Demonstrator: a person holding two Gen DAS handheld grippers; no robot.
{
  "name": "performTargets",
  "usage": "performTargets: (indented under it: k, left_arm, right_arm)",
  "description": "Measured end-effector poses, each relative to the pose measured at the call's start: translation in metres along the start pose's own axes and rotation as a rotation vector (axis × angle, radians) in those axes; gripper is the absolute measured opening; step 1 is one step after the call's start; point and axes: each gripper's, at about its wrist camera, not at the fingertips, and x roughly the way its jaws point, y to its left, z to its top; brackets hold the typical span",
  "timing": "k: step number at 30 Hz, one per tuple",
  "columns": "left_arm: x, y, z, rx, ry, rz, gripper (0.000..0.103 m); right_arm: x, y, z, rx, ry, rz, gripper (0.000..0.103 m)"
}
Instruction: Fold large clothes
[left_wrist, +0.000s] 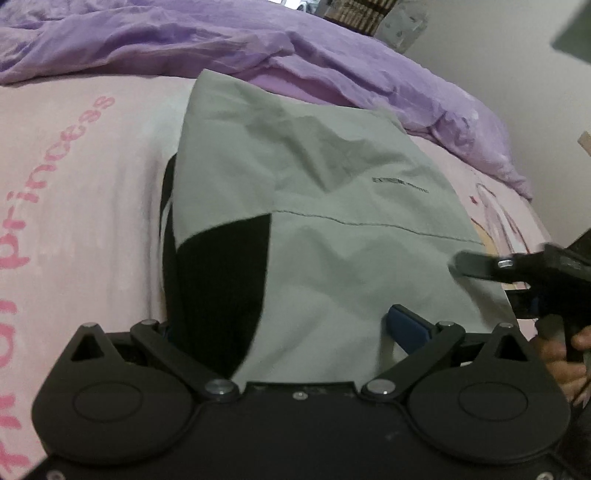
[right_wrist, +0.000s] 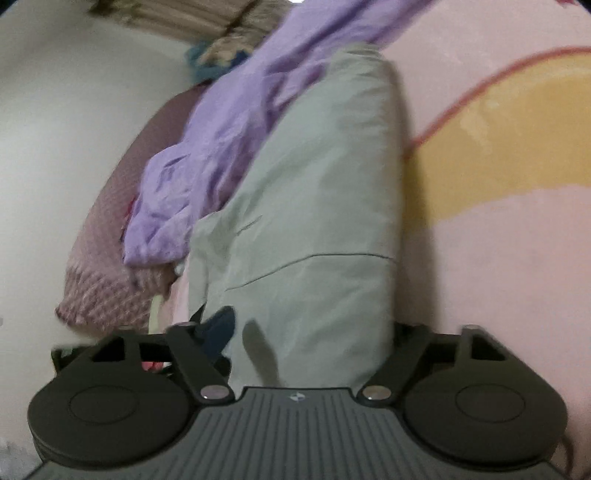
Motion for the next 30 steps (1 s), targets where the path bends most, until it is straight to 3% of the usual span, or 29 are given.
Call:
performTargets:
  k: [3, 5, 7, 10, 12, 14, 17, 20, 23, 30]
  left_arm:
    - [-0.012, -0.003, -0.009, 0.012, -0.005, -0.070, 0.103]
    - [-0.015, -0.007, -0.012, 0.029, -0.005, -0.089, 0.103]
    - [-0.005, -0.007, -0.010, 0.016, 0.004, -0.051, 0.103]
    - [0.000, -0.009, -0.009, 0.039, -0.028, -0.022, 0.102]
    - [-0.007, -0.011, -0.011, 0.031, -0.043, 0.025, 0.085]
    - [-0.014, -0.003, -0.012, -0.053, -0.083, 0.055, 0.059]
    - [-0.024, -0.004, -0.020, -0.078, -0.134, 0.089, 0.041]
    - [-0.029, -0.011, -0.019, -0.028, -0.173, 0.093, 0.030]
    - [-0.043, 0.009, -0.015, -0.145, -0.206, -0.042, 0.020]
    - [-0.054, -0.015, -0.016, -0.113, -0.239, -0.080, 0.018]
  right_arm:
    - [-0.014, 0.001, -0.010, -0.026, 0.043, 0.008, 0.059]
    - [-0.016, -0.002, -0.016, -0.041, 0.069, -0.009, 0.060]
    - [-0.010, -0.012, -0.014, -0.008, 0.049, 0.034, 0.065]
    - [0.001, -0.016, -0.003, 0.028, 0.036, 0.050, 0.056]
    - [0.003, -0.010, -0.003, 0.000, 0.031, 0.020, 0.049]
    - [0.000, -0.006, -0.007, -0.036, 0.021, -0.006, 0.046]
    - [-0.008, 0.001, -0.006, -0.020, 0.006, -0.028, 0.039]
    - [-0.012, 0.025, -0.005, -0.089, -0.011, -0.024, 0.031]
    - [-0.022, 0.040, -0.001, -0.129, -0.031, 0.003, 0.030]
    - [-0.048, 0.053, 0.011, -0.187, -0.052, 0.023, 0.030]
